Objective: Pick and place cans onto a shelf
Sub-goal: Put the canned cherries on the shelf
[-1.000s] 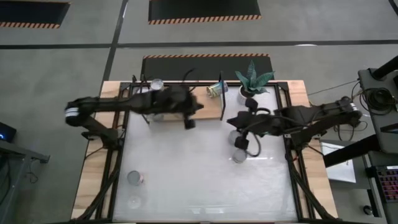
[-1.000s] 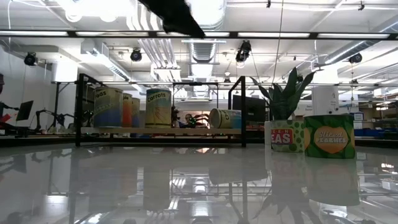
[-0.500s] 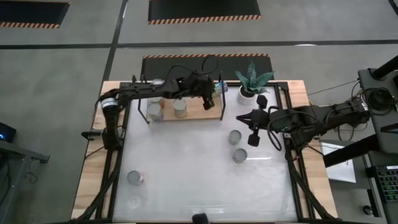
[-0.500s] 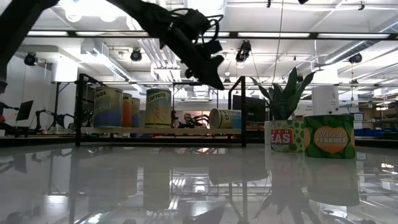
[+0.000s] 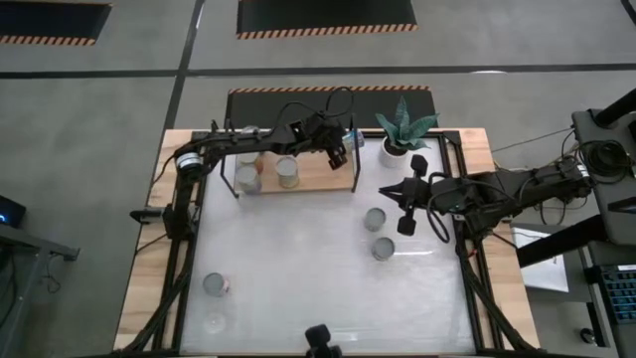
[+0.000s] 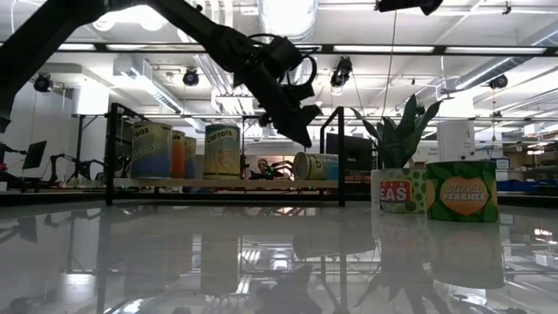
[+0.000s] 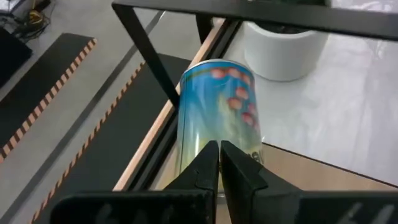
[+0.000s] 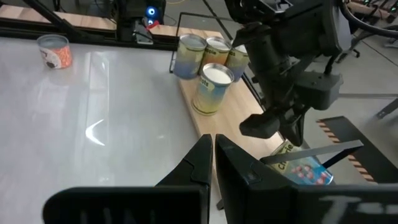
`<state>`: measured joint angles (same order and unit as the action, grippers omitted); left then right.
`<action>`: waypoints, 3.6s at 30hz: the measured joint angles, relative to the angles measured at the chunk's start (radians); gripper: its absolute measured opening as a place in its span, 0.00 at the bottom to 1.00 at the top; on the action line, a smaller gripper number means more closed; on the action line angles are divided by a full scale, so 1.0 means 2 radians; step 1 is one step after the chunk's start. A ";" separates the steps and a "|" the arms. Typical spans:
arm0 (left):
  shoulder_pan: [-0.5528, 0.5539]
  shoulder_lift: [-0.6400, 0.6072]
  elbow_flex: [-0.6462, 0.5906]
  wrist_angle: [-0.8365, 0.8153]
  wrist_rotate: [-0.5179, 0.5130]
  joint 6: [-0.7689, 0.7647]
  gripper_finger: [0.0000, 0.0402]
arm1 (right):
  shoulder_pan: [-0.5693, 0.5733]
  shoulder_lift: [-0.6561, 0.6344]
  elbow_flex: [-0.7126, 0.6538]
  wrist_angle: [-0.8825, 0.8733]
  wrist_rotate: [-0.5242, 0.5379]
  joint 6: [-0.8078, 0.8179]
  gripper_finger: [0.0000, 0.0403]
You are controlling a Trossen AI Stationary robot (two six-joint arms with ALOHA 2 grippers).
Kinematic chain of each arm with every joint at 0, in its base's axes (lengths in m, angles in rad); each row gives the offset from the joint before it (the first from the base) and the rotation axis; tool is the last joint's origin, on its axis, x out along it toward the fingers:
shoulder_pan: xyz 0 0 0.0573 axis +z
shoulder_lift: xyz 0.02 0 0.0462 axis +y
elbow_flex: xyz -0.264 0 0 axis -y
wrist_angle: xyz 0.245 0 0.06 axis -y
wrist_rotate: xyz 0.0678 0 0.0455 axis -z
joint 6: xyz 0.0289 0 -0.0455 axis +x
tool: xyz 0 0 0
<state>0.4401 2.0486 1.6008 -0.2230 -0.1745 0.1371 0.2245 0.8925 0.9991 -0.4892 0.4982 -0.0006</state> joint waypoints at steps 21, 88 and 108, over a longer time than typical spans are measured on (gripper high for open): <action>-0.002 0.017 0.012 -0.076 0.000 -0.028 0.00 | 0.000 0.000 0.000 -0.004 0.000 -0.007 0.02; 0.004 0.013 0.061 -0.197 -0.021 -0.004 0.00 | 0.000 0.000 -0.027 -0.021 0.000 0.000 0.02; 0.068 0.012 0.077 -0.215 -0.070 -0.012 0.00 | 0.000 0.000 -0.034 -0.030 0.000 0.014 0.02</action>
<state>0.5762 2.0720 1.7542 -0.6521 -0.3141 0.1140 0.2241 0.8928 0.9317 -0.5488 0.4973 0.0265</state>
